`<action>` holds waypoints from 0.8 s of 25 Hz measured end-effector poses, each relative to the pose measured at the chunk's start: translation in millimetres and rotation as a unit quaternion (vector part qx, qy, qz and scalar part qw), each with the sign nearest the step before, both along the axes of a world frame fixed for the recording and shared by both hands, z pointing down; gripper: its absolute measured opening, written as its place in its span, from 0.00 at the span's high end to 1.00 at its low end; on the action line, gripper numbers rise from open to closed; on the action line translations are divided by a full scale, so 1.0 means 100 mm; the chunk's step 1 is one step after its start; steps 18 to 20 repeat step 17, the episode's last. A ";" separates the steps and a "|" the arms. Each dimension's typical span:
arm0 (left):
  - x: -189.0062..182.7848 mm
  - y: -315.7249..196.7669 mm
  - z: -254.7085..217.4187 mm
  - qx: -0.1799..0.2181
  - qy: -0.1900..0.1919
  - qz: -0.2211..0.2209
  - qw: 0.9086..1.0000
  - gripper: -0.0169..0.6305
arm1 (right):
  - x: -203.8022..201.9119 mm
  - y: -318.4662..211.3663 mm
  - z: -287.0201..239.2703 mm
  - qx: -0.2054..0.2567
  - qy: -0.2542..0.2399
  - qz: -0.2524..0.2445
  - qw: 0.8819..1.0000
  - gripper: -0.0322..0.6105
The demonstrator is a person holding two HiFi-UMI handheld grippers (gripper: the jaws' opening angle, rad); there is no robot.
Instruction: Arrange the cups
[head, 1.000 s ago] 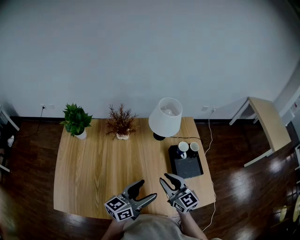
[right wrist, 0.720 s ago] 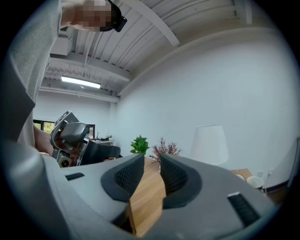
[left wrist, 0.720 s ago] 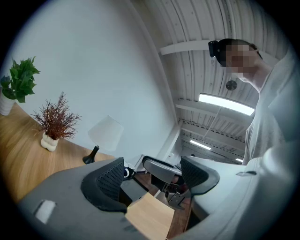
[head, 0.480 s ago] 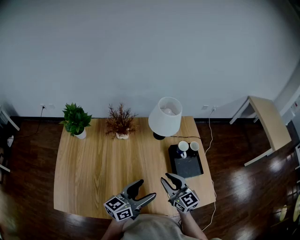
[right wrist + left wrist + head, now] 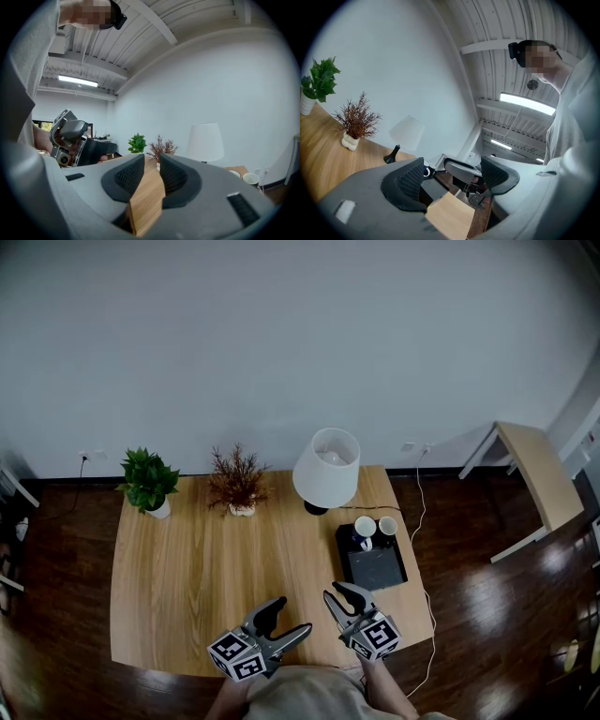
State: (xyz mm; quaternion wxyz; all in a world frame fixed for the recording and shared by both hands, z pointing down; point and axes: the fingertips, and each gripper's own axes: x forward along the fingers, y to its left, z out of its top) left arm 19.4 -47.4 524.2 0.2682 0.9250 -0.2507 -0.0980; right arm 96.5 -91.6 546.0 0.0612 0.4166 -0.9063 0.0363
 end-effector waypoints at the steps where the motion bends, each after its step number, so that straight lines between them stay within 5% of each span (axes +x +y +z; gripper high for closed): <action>1: 0.00 0.00 0.00 0.000 0.000 0.000 1.000 0.40 | 0.00 0.00 0.00 0.000 0.001 0.000 1.000 0.79; 20: 0.02 0.01 -0.01 -0.001 -0.001 -0.002 1.000 0.40 | 0.04 0.01 0.00 -0.002 0.002 -0.001 1.000 0.79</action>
